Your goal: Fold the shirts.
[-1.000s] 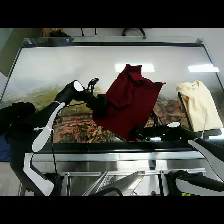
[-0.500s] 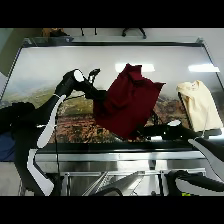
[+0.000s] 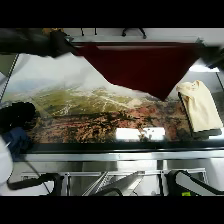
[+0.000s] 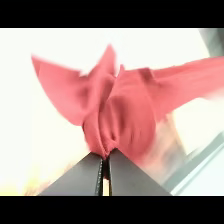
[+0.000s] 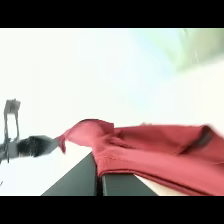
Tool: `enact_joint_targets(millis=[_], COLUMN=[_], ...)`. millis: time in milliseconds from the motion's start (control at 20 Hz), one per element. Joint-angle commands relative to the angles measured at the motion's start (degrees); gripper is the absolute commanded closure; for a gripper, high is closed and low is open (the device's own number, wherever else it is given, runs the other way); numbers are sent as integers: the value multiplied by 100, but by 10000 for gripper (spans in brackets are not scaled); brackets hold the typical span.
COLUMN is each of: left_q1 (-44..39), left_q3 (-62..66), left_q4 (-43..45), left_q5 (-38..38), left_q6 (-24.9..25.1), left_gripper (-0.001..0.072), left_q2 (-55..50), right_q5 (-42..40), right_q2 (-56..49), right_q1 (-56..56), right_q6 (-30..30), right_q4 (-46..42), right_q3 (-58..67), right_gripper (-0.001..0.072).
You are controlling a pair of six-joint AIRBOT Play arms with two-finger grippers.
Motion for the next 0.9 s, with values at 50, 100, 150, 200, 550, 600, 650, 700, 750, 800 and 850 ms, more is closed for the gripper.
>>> enact_joint_targets(millis=[50,100,150,200,550,600,650,700,750,800,850], left_q1=[1034,1174,1327,1482,1464,1086,708,352,42,-258,-448], left_q3=[-680,-817,-938,-1049,-2159,-2212,-2203,-2133,-2009,-1847,-1668], left_q4=[-872,-584,-195,114,-822,-772,-614,-339,24,396,686], left_q5=[1849,2179,2404,2476,2223,2234,2262,2284,2306,2302,2267], left_q6=[879,1012,1056,1058,1805,1847,1985,2039,2031,2022,2015], left_gripper=[687,687,687,687,688,688,688,687,687,687,687], left_q2=[2691,3154,3550,3790,3174,2813,2413,2009,1576,1082,595], right_q5=[-337,-525,-586,-553,83,94,85,72,11,-103,-380], right_q2=[52,87,144,216,332,398,444,459,431,369,275], right_q1=[-1143,-1178,-1191,-1191,-1182,-1172,-1091,-929,-664,-348,81], right_q6=[511,623,796,909,828,713,590,485,400,302,170], right_q4=[507,111,-341,-695,-1025,-1029,-1058,-1141,-1377,-1744,-2208], right_q3=[3646,4052,4258,4271,2942,2492,1958,1429,837,271,-365], right_gripper=[692,692,692,692,692,692,692,692,692,692,692])
